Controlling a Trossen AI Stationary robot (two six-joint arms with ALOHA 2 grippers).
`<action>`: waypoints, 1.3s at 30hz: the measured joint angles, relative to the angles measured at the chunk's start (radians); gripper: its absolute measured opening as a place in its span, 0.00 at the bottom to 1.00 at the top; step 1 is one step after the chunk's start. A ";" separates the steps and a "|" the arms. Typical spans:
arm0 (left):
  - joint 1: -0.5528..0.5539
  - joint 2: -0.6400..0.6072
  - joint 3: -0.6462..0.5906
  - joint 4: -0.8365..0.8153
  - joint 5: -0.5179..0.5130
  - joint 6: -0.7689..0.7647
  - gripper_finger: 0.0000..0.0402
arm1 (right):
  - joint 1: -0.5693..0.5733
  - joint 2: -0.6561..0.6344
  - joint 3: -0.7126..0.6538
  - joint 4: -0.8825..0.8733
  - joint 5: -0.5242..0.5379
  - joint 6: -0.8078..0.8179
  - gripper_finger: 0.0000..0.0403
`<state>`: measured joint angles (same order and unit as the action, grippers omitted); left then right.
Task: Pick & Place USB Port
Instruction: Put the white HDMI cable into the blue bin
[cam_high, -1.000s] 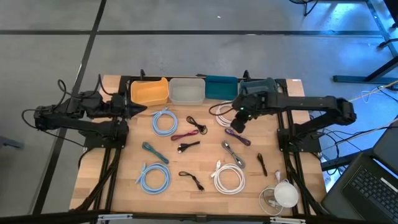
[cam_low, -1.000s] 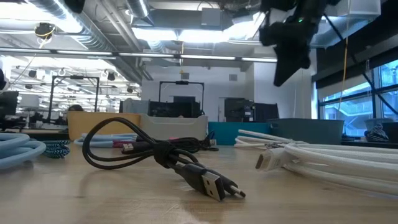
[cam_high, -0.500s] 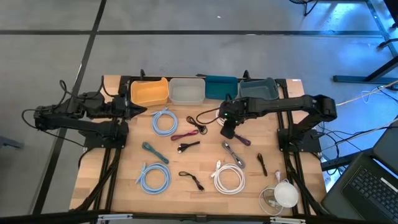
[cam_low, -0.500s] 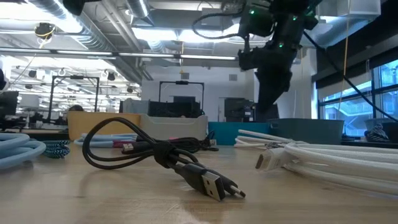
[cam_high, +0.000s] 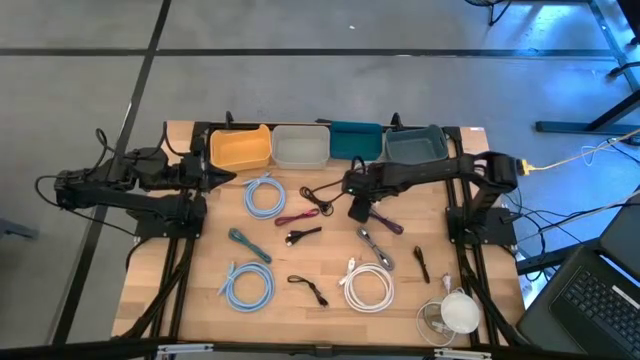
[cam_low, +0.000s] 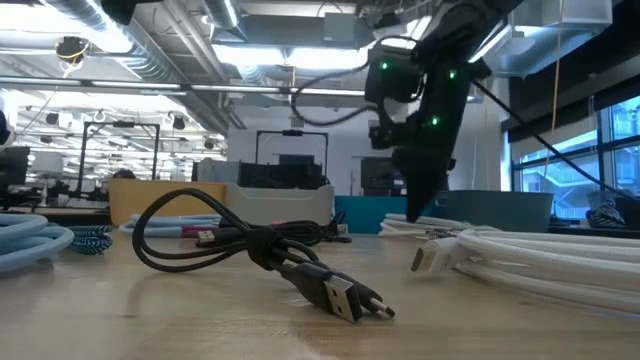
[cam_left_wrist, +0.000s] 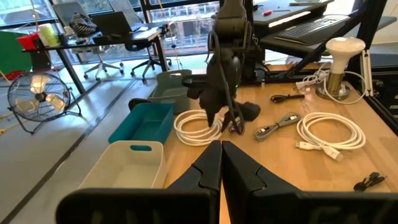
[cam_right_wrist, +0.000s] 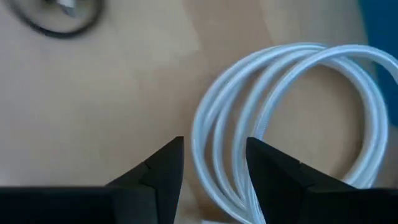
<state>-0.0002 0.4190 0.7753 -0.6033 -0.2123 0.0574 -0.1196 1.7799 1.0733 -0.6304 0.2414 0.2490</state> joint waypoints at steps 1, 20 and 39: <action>0.000 0.000 0.000 0.000 0.000 0.000 0.00 | -0.001 0.011 0.000 0.000 0.008 0.000 0.44; 0.000 0.000 0.000 0.001 -0.003 -0.010 0.01 | 0.009 0.045 -0.001 -0.008 -0.022 0.092 0.04; 0.000 0.000 0.000 0.001 -0.008 0.008 0.01 | 0.171 0.004 0.379 -0.959 0.406 0.438 0.02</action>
<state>-0.0001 0.4194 0.7753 -0.6022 -0.2199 0.0658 0.0510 1.7839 1.4524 -1.5898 0.6477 0.6866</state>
